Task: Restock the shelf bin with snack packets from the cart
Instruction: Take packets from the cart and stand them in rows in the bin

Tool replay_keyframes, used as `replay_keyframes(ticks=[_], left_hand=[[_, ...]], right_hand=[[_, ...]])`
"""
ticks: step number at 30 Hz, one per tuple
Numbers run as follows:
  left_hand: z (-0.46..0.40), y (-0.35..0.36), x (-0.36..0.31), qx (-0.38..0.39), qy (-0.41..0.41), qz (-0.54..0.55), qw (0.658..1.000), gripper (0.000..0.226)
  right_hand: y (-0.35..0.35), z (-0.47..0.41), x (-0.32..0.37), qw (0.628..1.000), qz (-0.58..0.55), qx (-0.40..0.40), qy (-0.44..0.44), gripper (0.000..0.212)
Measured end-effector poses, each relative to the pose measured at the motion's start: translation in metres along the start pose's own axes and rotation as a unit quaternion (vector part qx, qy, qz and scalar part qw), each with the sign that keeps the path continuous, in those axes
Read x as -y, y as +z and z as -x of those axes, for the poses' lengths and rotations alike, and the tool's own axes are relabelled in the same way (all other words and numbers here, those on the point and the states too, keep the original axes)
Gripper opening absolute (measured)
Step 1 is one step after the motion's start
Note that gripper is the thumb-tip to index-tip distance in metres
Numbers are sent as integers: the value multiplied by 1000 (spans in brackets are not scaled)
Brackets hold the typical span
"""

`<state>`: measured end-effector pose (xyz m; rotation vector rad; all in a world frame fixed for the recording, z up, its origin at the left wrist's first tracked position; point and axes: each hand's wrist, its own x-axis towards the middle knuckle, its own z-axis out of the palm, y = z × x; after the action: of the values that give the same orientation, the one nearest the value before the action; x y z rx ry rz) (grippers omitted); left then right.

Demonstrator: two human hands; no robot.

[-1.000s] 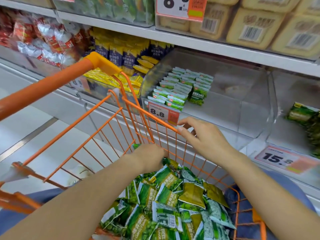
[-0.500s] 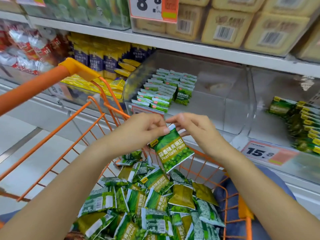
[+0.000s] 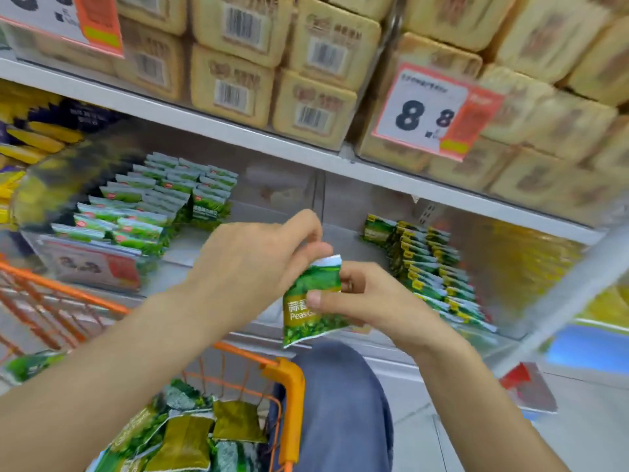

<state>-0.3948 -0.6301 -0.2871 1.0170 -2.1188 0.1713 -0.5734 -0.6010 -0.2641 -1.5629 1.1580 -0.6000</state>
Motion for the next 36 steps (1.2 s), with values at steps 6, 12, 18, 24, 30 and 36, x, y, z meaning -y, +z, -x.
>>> replay_keyframes(ticks=[6,12,18,24,30,36], left_hand=[[14,71,40,69,-156,-37,985,83],[31,94,56,157,-194,-91,964,82],[25,88,47,185,-230,-116,948,52],[21,85,42,181,-234,-141,945,48],[18,81,36,197,-254,-153,934,41],[13,77,34,237,-257,-159,923,40]], right_hand=[[-84,-7,-40,964,85,-254,14,16],[-146,-79,-87,907,284,-299,82,53],[-171,-132,-118,900,312,-292,87,46],[-185,-146,-144,825,460,-311,107,43],[-186,-148,-152,733,579,-341,104,39],[-162,-138,-114,717,606,-329,101,40]])
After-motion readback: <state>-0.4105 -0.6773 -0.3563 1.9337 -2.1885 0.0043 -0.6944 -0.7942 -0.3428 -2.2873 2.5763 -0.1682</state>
